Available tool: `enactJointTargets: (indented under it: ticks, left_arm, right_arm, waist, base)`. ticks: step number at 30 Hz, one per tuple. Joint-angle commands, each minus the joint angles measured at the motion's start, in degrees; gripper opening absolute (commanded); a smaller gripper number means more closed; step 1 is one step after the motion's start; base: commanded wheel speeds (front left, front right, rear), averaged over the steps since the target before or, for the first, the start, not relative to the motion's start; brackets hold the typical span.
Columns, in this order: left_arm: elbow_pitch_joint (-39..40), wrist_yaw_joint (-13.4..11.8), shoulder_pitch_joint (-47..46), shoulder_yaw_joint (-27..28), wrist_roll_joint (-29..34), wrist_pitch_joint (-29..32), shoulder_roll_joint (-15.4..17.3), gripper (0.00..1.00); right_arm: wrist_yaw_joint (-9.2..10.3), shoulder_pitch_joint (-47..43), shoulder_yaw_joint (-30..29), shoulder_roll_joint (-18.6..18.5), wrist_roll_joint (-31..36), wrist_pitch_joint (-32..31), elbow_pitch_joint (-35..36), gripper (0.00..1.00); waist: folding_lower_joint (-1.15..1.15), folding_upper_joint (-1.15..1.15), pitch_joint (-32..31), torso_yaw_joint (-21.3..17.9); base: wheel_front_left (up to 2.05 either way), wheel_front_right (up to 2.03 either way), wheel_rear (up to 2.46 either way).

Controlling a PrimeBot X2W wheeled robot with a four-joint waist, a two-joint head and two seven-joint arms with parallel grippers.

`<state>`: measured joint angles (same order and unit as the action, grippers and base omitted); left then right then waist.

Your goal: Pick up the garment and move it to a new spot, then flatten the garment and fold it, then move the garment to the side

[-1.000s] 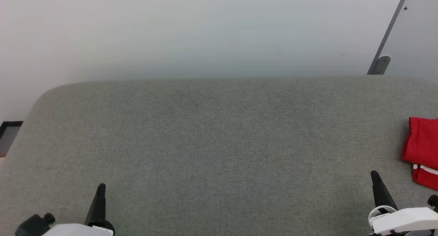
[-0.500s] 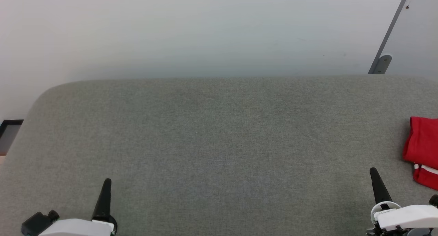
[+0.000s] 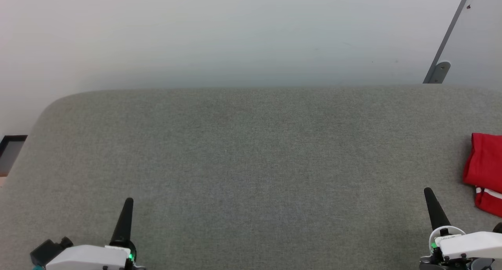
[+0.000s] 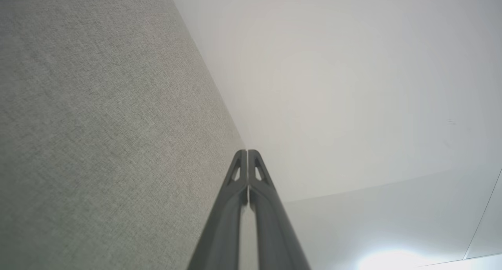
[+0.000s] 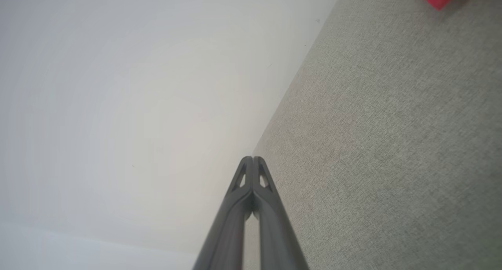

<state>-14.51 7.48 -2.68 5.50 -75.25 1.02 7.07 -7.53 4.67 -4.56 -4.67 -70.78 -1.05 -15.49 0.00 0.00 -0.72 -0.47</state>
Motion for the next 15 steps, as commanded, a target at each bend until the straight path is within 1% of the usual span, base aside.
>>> enactJointTargets:
  ticks: [1, 15]
  left_arm:
    - [0.47, 0.01, -1.22, 0.3, -1.4, 0.39, -0.15, 0.0]
    - [0.5, 0.01, -2.16, 0.61, -6.82, 2.2, -1.59, 0.0]
  right_arm:
    - [0.04, 0.97, -0.28, 0.14, -1.77, -0.44, 0.67, 0.0]
    - [0.05, 1.26, -0.93, 0.75, -8.66, -2.21, 0.99, 0.0]
  waist:
    - [0.0, 0.0, 0.04, 0.02]
    - [0.0, 0.0, 0.29, 0.16]
  base:
    - [0.0, 0.0, 0.0]
    - [0.0, 0.0, 0.0]
